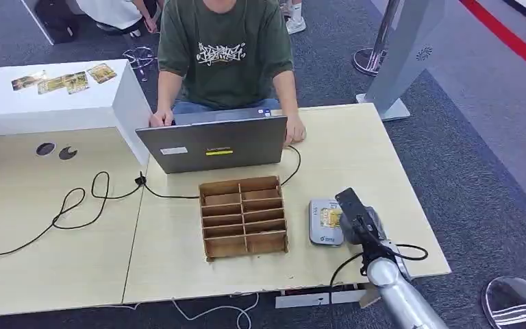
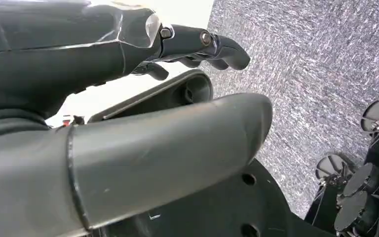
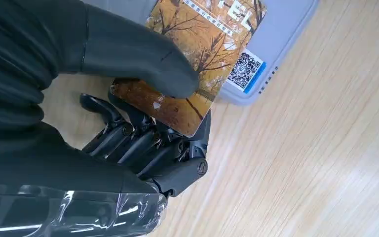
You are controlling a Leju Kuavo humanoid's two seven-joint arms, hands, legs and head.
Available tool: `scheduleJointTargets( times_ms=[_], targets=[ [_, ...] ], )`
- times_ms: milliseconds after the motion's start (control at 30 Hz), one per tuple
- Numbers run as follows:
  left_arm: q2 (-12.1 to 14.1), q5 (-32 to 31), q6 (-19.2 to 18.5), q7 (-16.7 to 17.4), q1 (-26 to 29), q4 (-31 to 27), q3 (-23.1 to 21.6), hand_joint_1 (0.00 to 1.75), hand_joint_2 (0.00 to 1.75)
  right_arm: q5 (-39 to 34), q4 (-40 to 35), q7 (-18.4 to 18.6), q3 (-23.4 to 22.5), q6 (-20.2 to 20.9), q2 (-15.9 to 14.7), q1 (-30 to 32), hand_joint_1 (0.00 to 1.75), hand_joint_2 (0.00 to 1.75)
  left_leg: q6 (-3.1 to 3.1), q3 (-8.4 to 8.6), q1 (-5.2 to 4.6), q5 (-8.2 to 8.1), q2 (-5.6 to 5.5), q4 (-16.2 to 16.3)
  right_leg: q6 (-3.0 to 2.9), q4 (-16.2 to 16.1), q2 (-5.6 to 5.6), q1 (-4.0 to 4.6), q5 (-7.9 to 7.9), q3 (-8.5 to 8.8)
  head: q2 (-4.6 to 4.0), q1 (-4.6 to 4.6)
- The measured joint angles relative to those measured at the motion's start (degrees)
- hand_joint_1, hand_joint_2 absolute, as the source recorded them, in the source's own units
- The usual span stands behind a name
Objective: Pass the card to the sensor for recognition and then transmit it.
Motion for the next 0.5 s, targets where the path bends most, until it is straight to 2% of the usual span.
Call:
scheduleJointTargets(
  times_ms=[267,500],
  targets=[
    [0.0,0.1,0.0,0.0,0.0,0.0,0.0,0.00,0.00,-0.1,0.6,0.0,0.6,0.2,0.0,-0.7,1.75,1.75,0.00,0.09,0.00,0.00,0.04,0.0,0.00,0.0,0.03,0.00,0.00,0.09,-0.02,0.00],
    [0.0,0.7,0.0,-0.5,0.0,0.0,0.2,0.00,0.00,3.0,-1.7,-2.7,1.5,-8.5,0.2,-0.3,1.75,1.75,-0.01,0.05,0.00,0.01,-0.01,0.0,-0.01,0.0,-0.01,0.00,0.00,0.06,0.00,0.00]
  ],
)
